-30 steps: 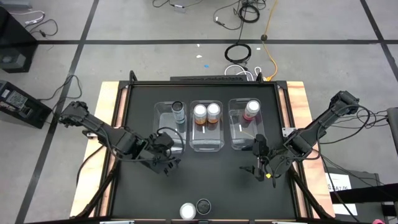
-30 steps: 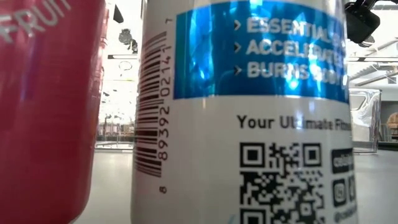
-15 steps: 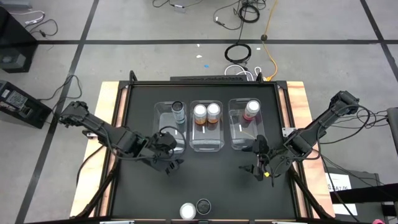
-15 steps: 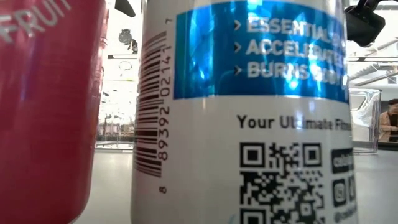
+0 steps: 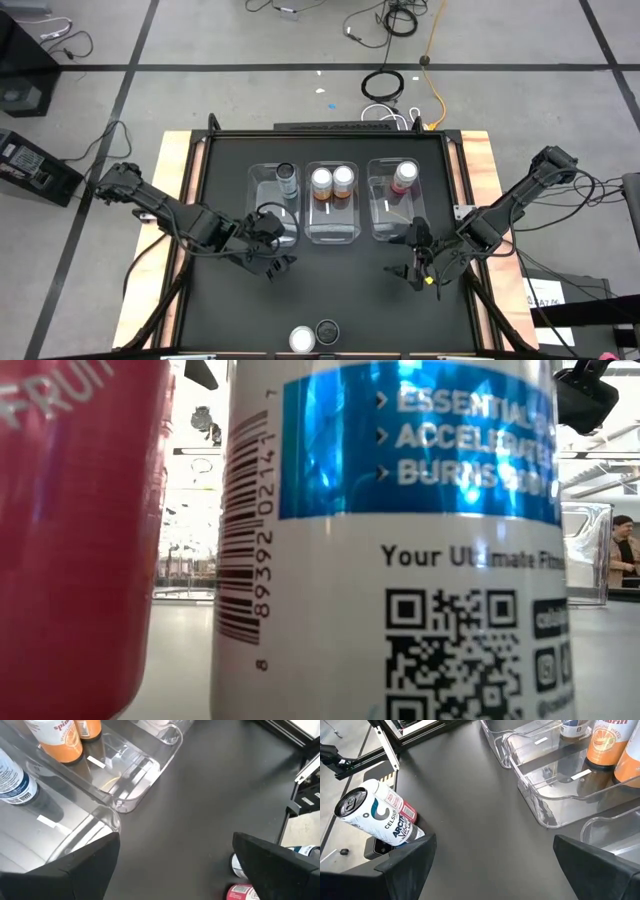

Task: Sort soda cans
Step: Put the white soda can into the left transparent bin

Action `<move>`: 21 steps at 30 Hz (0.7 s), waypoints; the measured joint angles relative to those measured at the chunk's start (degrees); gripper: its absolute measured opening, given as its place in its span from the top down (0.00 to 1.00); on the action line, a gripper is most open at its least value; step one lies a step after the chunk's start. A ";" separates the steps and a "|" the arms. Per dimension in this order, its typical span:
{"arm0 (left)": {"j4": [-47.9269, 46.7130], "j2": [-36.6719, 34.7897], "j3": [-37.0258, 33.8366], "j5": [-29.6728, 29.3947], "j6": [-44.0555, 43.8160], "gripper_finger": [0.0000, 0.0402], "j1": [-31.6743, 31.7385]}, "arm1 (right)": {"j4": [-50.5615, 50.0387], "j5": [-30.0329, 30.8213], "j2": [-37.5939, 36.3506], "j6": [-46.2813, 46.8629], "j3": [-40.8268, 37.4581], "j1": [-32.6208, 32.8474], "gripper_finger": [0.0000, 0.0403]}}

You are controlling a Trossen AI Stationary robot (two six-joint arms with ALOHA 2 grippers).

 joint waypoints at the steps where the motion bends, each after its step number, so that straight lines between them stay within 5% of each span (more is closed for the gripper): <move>1: 0.02 0.00 0.00 -0.17 -0.07 0.01 0.00 | -0.01 0.00 0.00 -0.19 0.00 -0.01 0.02; 21: 17.67 0.00 0.00 1.31 4.37 0.01 0.00 | -0.04 0.00 0.00 -0.06 0.00 0.00 0.02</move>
